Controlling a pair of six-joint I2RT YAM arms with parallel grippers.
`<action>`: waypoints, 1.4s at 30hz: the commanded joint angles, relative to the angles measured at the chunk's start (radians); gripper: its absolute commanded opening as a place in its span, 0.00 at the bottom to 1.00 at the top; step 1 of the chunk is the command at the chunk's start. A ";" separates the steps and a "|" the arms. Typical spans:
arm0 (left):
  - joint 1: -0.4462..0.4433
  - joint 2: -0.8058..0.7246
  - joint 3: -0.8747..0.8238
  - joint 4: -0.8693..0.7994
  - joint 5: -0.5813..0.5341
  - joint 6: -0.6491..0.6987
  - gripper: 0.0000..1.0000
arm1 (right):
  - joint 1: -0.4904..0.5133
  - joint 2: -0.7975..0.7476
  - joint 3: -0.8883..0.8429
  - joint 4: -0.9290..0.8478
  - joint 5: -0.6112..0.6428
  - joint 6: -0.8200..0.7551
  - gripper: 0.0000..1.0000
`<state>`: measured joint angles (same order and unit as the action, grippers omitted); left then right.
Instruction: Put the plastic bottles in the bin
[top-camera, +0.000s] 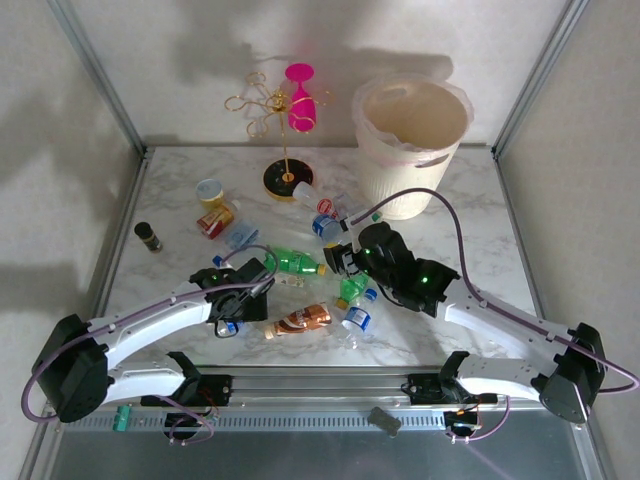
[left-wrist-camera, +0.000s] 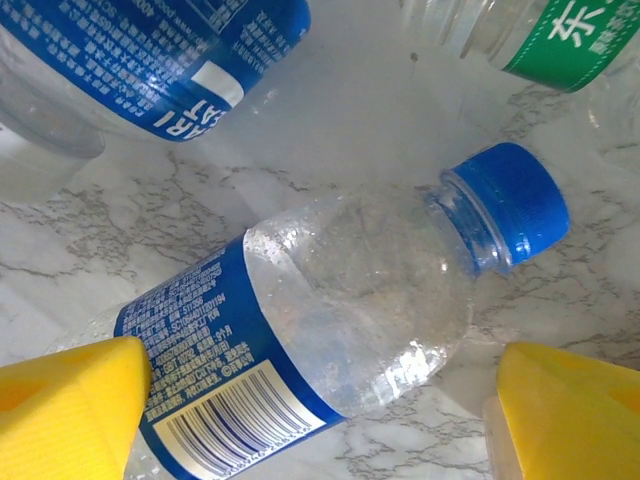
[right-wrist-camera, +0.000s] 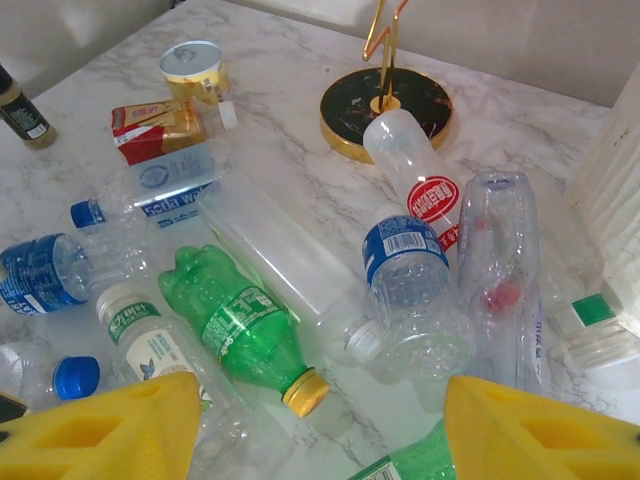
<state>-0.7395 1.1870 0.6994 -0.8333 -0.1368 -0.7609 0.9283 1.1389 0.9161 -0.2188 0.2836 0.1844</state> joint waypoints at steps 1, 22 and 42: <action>-0.024 0.003 -0.059 0.028 0.077 -0.048 0.88 | 0.006 0.011 0.002 0.035 -0.018 0.021 0.66; -0.126 0.069 0.020 -0.020 -0.019 -0.047 0.72 | 0.005 -0.010 0.004 0.023 -0.029 0.035 0.66; -0.128 0.255 0.094 0.053 -0.085 0.019 0.84 | 0.005 0.022 0.027 0.028 -0.052 0.033 0.66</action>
<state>-0.8589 1.4216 0.7708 -0.8032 -0.2356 -0.7624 0.9279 1.1641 0.9161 -0.2012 0.2344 0.2058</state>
